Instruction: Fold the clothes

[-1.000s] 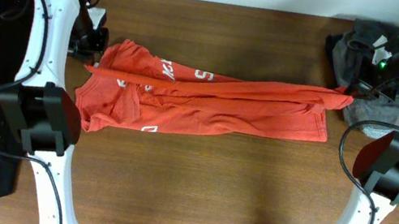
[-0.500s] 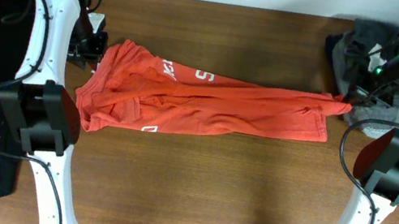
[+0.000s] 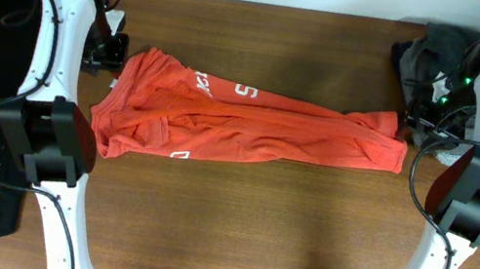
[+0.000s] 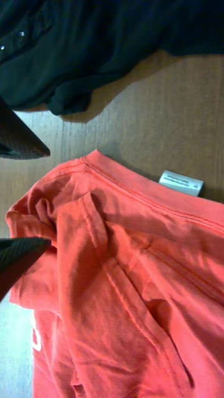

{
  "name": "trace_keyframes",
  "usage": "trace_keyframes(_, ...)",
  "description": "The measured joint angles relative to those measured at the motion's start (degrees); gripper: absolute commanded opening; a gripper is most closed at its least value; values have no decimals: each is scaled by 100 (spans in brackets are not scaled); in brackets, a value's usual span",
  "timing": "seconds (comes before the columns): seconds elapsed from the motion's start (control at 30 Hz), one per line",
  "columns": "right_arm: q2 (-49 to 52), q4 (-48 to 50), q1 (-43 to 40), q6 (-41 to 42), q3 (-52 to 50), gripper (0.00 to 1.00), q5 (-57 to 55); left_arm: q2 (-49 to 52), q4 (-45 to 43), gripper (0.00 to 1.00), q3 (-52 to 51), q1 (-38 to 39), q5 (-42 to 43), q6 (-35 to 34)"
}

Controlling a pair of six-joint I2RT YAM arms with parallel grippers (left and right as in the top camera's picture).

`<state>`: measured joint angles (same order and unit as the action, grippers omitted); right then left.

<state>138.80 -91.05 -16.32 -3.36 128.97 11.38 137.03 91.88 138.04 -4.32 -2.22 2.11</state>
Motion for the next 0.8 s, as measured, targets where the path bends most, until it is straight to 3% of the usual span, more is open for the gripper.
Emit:
trace_keyframes(0.2,-2,422,17,-138,-76,66,2,0,-426,93,-4,0,-20,-15)
trace_keyframes(0.23,-2,485,24,-190,-131,66,35,0,-518,96,-4,0,-22,-9)
trace_keyframes(0.53,-11,1191,225,-437,-1056,63,179,0,-1027,99,28,-11,-20,-15)
trace_keyframes(0.8,-72,1641,308,-402,-1495,54,181,0,-1051,99,168,-129,-20,-15)
